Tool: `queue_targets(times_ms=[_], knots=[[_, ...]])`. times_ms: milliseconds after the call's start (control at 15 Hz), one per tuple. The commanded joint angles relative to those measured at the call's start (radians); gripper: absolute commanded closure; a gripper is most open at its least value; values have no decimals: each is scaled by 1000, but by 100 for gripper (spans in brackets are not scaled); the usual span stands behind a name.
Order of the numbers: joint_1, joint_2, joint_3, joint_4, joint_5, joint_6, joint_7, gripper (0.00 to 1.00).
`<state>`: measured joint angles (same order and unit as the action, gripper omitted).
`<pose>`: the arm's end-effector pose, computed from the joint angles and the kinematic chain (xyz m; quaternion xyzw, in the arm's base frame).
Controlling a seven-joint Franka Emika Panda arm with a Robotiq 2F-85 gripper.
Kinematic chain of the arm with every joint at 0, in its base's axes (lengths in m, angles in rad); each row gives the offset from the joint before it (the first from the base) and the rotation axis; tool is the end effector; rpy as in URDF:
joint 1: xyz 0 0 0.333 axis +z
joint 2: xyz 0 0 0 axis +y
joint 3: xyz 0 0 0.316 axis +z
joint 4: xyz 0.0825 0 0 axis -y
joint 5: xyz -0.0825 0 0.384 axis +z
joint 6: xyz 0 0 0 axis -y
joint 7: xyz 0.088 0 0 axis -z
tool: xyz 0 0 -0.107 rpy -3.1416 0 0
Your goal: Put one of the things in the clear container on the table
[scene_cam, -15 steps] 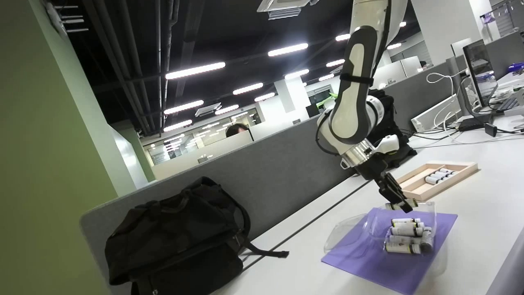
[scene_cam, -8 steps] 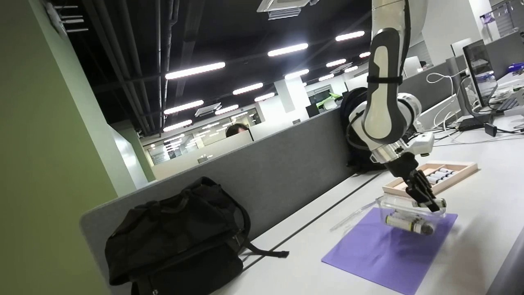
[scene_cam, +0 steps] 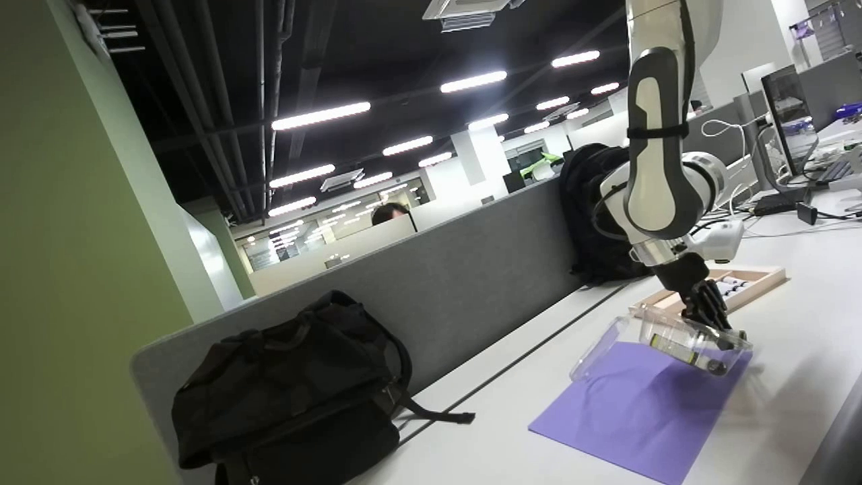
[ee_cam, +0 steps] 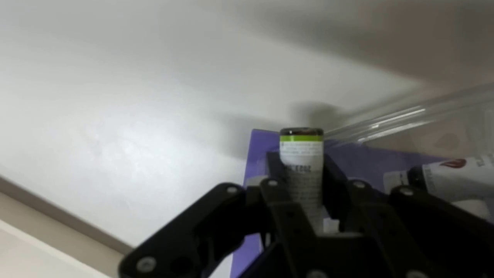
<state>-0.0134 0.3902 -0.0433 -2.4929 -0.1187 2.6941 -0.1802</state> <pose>0.4400 -0.0231 0.1221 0.9881 0.1177 -0.0972 0.0175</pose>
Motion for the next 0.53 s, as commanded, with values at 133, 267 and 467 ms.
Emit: queue_targets(times_ms=[133, 267, 467], knots=[[17, -78, 5, -37, -10, 18, 52, 88], [26, -111, 17, -37, -8, 13, 52, 88], [41, -166, 17, -51, -27, 13, 68, 88]])
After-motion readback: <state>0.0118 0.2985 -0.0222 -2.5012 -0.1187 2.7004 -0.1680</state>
